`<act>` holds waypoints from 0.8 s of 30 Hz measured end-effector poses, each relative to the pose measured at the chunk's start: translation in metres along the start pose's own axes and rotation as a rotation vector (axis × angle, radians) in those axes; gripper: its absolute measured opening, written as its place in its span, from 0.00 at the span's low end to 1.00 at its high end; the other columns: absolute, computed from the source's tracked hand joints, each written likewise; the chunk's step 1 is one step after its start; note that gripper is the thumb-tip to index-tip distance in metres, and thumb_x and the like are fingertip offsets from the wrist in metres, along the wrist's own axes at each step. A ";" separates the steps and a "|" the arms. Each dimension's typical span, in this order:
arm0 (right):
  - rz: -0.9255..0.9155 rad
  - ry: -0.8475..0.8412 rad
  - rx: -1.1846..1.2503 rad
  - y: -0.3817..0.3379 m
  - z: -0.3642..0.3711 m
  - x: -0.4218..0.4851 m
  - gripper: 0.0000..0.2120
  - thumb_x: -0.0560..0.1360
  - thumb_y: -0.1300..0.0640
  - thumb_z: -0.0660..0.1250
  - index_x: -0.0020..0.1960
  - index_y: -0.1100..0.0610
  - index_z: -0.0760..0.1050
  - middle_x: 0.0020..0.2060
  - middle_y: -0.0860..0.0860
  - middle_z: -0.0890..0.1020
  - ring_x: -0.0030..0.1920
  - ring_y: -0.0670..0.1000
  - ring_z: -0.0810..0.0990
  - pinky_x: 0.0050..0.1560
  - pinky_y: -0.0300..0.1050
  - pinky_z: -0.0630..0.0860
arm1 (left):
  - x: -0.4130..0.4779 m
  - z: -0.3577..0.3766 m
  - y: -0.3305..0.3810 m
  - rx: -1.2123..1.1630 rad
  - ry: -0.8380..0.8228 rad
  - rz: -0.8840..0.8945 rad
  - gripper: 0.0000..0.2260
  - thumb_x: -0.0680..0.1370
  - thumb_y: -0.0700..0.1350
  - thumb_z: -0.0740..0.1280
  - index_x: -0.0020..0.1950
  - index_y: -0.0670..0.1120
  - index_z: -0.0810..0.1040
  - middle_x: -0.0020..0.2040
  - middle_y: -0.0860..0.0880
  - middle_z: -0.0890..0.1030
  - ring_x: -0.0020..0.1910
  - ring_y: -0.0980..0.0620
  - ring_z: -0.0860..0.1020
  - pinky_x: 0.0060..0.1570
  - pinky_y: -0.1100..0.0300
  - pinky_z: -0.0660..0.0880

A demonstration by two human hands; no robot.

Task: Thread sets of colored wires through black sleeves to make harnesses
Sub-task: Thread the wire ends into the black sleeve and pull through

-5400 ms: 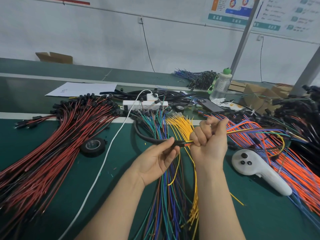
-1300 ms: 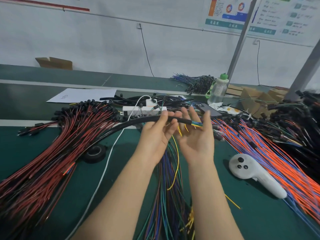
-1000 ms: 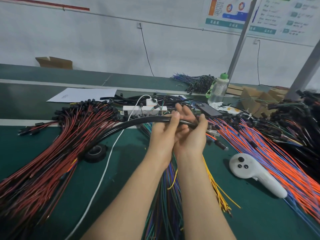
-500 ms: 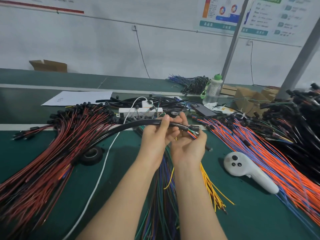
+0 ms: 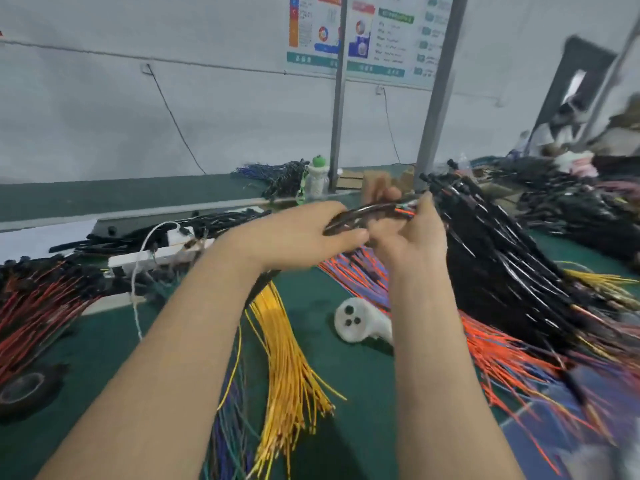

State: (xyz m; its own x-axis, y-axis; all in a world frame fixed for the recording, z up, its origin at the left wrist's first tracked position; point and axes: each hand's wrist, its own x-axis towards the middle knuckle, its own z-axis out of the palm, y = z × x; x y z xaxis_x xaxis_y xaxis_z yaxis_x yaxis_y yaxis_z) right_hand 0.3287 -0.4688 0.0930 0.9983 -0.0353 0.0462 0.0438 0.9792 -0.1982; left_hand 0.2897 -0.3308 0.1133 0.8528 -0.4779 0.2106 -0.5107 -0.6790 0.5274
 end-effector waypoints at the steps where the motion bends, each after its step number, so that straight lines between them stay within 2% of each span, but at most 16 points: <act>1: -0.012 -0.049 -0.051 -0.018 0.010 0.001 0.24 0.81 0.42 0.53 0.42 0.63 0.68 0.30 0.56 0.74 0.37 0.56 0.79 0.41 0.51 0.79 | 0.020 0.008 0.014 -0.207 -0.046 0.006 0.09 0.81 0.49 0.59 0.51 0.46 0.74 0.36 0.53 0.76 0.30 0.59 0.73 0.29 0.67 0.69; 3: -0.100 -0.098 -0.381 -0.054 0.027 0.002 0.26 0.81 0.39 0.51 0.52 0.62 0.71 0.38 0.57 0.78 0.43 0.57 0.80 0.45 0.50 0.78 | 0.060 0.019 0.039 -0.483 0.073 0.003 0.10 0.83 0.46 0.57 0.46 0.45 0.74 0.27 0.55 0.71 0.20 0.61 0.66 0.20 0.69 0.62; 4: -0.191 -0.084 -0.639 -0.071 0.031 0.000 0.25 0.81 0.41 0.51 0.58 0.62 0.72 0.43 0.57 0.80 0.47 0.56 0.80 0.49 0.50 0.76 | 0.080 0.023 0.051 -0.582 0.167 -0.005 0.11 0.83 0.46 0.57 0.44 0.44 0.75 0.25 0.56 0.68 0.19 0.61 0.64 0.19 0.70 0.60; 5: -0.297 -0.066 -0.904 -0.085 0.031 -0.002 0.22 0.82 0.44 0.52 0.58 0.61 0.73 0.47 0.57 0.80 0.51 0.56 0.80 0.52 0.50 0.74 | 0.102 0.027 0.064 -0.680 0.263 -0.009 0.12 0.82 0.46 0.58 0.44 0.44 0.75 0.26 0.54 0.68 0.19 0.60 0.64 0.20 0.69 0.59; 6: -0.372 -0.061 -1.104 -0.098 0.030 -0.005 0.18 0.82 0.46 0.55 0.55 0.59 0.74 0.48 0.56 0.81 0.51 0.55 0.79 0.51 0.49 0.72 | 0.123 0.030 0.079 -0.762 0.359 -0.009 0.12 0.82 0.46 0.58 0.44 0.43 0.75 0.28 0.51 0.70 0.22 0.57 0.67 0.22 0.66 0.61; 8: -0.465 -0.079 -1.421 -0.118 0.025 -0.008 0.12 0.81 0.51 0.58 0.49 0.58 0.75 0.42 0.52 0.81 0.43 0.48 0.78 0.46 0.43 0.69 | 0.163 0.038 0.110 -0.903 0.515 -0.004 0.12 0.82 0.44 0.56 0.50 0.38 0.75 0.38 0.40 0.78 0.34 0.43 0.76 0.31 0.56 0.70; 9: -0.529 -0.080 -1.580 -0.127 0.023 -0.008 0.09 0.81 0.53 0.59 0.51 0.57 0.75 0.38 0.49 0.80 0.39 0.44 0.77 0.44 0.39 0.70 | 0.181 0.043 0.124 -0.970 0.563 -0.005 0.13 0.82 0.42 0.55 0.57 0.34 0.73 0.44 0.35 0.79 0.40 0.37 0.77 0.35 0.51 0.72; 10: -0.611 -0.059 -1.691 -0.138 0.021 -0.003 0.08 0.81 0.56 0.59 0.54 0.56 0.75 0.36 0.47 0.79 0.37 0.42 0.77 0.42 0.35 0.71 | 0.197 0.049 0.138 -1.030 0.573 0.008 0.15 0.82 0.40 0.54 0.62 0.31 0.69 0.44 0.35 0.78 0.40 0.36 0.76 0.35 0.49 0.72; 12: -0.785 0.034 -1.762 -0.161 0.014 0.011 0.13 0.80 0.60 0.57 0.64 0.56 0.71 0.39 0.48 0.79 0.42 0.46 0.79 0.48 0.40 0.75 | 0.224 0.067 0.159 -1.125 0.538 0.068 0.14 0.82 0.40 0.53 0.63 0.32 0.67 0.37 0.45 0.76 0.34 0.49 0.75 0.30 0.59 0.70; 13: -0.872 0.109 -1.796 -0.172 0.009 0.020 0.16 0.79 0.62 0.57 0.65 0.55 0.71 0.40 0.48 0.79 0.46 0.50 0.80 0.51 0.45 0.75 | 0.236 0.077 0.164 -1.147 0.511 0.076 0.12 0.82 0.40 0.53 0.61 0.34 0.68 0.38 0.48 0.76 0.35 0.53 0.74 0.31 0.61 0.71; 15: -0.946 0.317 -1.905 -0.192 -0.010 0.042 0.19 0.76 0.65 0.57 0.64 0.52 0.72 0.45 0.49 0.81 0.52 0.55 0.78 0.54 0.48 0.72 | 0.263 0.106 0.159 -1.047 0.423 0.007 0.11 0.82 0.42 0.55 0.59 0.38 0.70 0.47 0.47 0.79 0.45 0.51 0.77 0.42 0.59 0.76; 17: -0.866 0.565 -2.021 -0.205 -0.041 0.068 0.20 0.76 0.64 0.57 0.63 0.49 0.73 0.54 0.52 0.81 0.58 0.58 0.76 0.55 0.46 0.65 | 0.285 0.138 0.137 -0.766 0.283 -0.123 0.12 0.80 0.41 0.58 0.59 0.37 0.74 0.55 0.41 0.79 0.55 0.42 0.78 0.54 0.52 0.76; 18: -0.776 0.661 -2.083 -0.207 -0.058 0.080 0.19 0.76 0.63 0.57 0.64 0.48 0.73 0.56 0.53 0.81 0.59 0.58 0.75 0.54 0.48 0.62 | 0.291 0.153 0.124 -0.629 0.187 -0.176 0.12 0.78 0.40 0.60 0.59 0.37 0.75 0.56 0.39 0.79 0.57 0.40 0.77 0.56 0.49 0.76; 20: -0.613 0.734 -2.146 -0.201 -0.090 0.098 0.18 0.77 0.61 0.57 0.64 0.48 0.72 0.57 0.55 0.80 0.60 0.59 0.74 0.57 0.51 0.62 | 0.295 0.179 0.097 -0.433 0.035 -0.237 0.13 0.76 0.41 0.62 0.58 0.37 0.77 0.57 0.37 0.79 0.57 0.40 0.78 0.55 0.50 0.77; 22: -0.577 0.752 -2.167 -0.197 -0.112 0.112 0.17 0.78 0.58 0.56 0.65 0.48 0.71 0.58 0.55 0.78 0.61 0.59 0.73 0.60 0.52 0.62 | 0.292 0.197 0.079 -0.354 0.007 -0.226 0.11 0.76 0.43 0.63 0.54 0.41 0.81 0.54 0.40 0.81 0.54 0.42 0.79 0.53 0.54 0.77; 24: -0.569 0.774 -2.191 -0.204 -0.117 0.118 0.18 0.79 0.58 0.55 0.67 0.49 0.71 0.60 0.56 0.76 0.63 0.59 0.72 0.62 0.53 0.62 | 0.291 0.203 0.070 -0.458 0.031 -0.212 0.09 0.78 0.44 0.62 0.45 0.43 0.81 0.51 0.41 0.83 0.50 0.41 0.80 0.53 0.53 0.78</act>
State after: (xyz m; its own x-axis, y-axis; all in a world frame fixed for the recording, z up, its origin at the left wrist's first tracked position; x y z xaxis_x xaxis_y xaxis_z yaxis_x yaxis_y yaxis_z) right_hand 0.4421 -0.6957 0.0240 0.6839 -0.6553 0.3208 -0.3461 -0.6785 -0.6480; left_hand 0.4802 -0.6312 0.0445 0.9389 -0.3346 0.0802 -0.2315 -0.4419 0.8667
